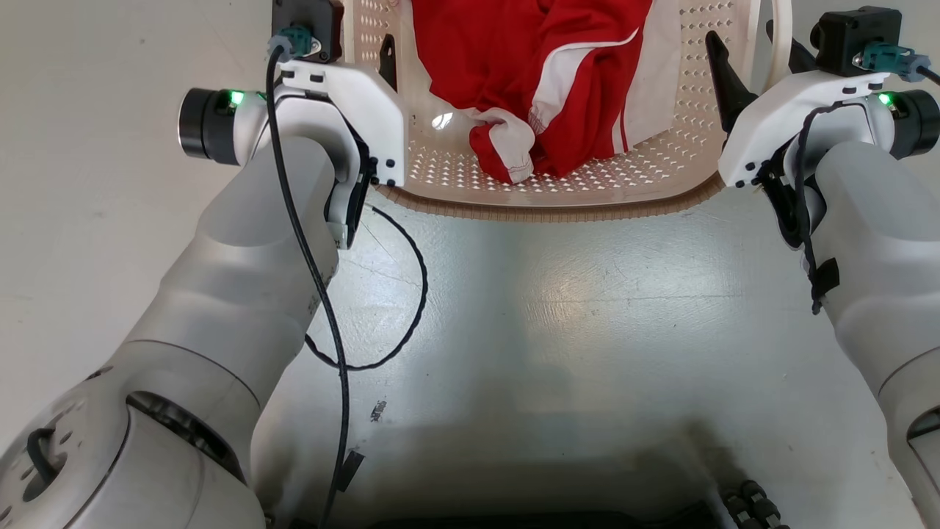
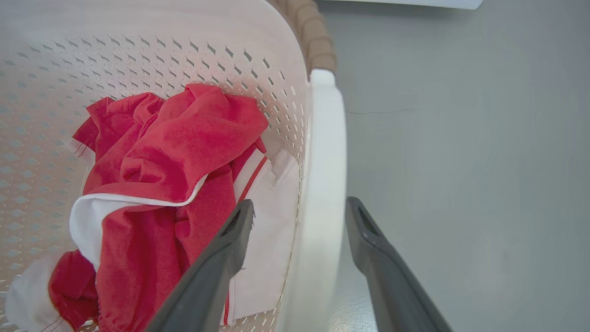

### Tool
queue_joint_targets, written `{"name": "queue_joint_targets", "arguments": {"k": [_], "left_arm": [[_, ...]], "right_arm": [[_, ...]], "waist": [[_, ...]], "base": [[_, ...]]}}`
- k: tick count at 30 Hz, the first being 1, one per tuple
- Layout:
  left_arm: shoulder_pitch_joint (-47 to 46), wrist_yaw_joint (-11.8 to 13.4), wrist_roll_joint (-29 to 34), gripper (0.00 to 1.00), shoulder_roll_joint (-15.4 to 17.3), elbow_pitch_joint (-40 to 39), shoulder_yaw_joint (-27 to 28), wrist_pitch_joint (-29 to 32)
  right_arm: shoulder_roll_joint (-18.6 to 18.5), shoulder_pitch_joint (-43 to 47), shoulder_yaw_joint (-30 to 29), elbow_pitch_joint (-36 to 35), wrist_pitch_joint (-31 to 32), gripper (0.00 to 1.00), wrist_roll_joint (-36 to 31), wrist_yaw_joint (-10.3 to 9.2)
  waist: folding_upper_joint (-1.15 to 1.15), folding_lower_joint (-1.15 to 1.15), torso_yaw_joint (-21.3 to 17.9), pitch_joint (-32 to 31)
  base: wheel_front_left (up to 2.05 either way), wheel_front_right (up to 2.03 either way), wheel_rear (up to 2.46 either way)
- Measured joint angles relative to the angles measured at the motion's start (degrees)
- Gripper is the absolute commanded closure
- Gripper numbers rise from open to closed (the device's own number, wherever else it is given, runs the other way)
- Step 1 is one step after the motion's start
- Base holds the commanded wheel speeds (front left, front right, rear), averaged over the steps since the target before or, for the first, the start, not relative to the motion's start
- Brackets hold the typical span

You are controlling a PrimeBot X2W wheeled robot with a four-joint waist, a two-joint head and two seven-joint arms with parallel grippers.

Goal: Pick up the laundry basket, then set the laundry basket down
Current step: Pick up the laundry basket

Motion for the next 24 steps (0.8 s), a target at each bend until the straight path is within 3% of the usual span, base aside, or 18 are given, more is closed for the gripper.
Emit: {"name": "queue_joint_targets", "arguments": {"k": [1,2,3,24], "left_arm": [[-0.2,0.0,0.0,0.1,0.0,0.0,-0.3,-0.3],[-0.4,0.0,-0.1,0.72,0.0,0.0,-0.6,-0.3],[-0.4,0.0,-0.3,1.0,0.0,0.1,-0.8,-0.3],[0.7,1.0,-4.0,1.0,0.2,1.3,-4.7,1.1]], "right_arm": [[0.0,-0.1,0.1,0.2,0.0,0.04,0.1,0.0],[0.1,-0.2,0.1,0.4,0.0,0.76,0.5,0.0],[0.1,-0.3,0.1,0.6,0.2,1.0,0.8,0.0],[1.5,-0.5,2.2,2.9,5.4,1.0,3.5,-0.09]], "waist": [[0.0,0.0,0.0,0.0],[0.0,0.0,-0.1,0.0],[0.0,0.0,-0.1,-0.1],[0.0,0.0,-0.5,-4.6]], "base": [[0.0,0.0,0.0],[0.0,0.0,0.0],[0.0,0.0,0.0],[0.0,0.0,0.0]]}}
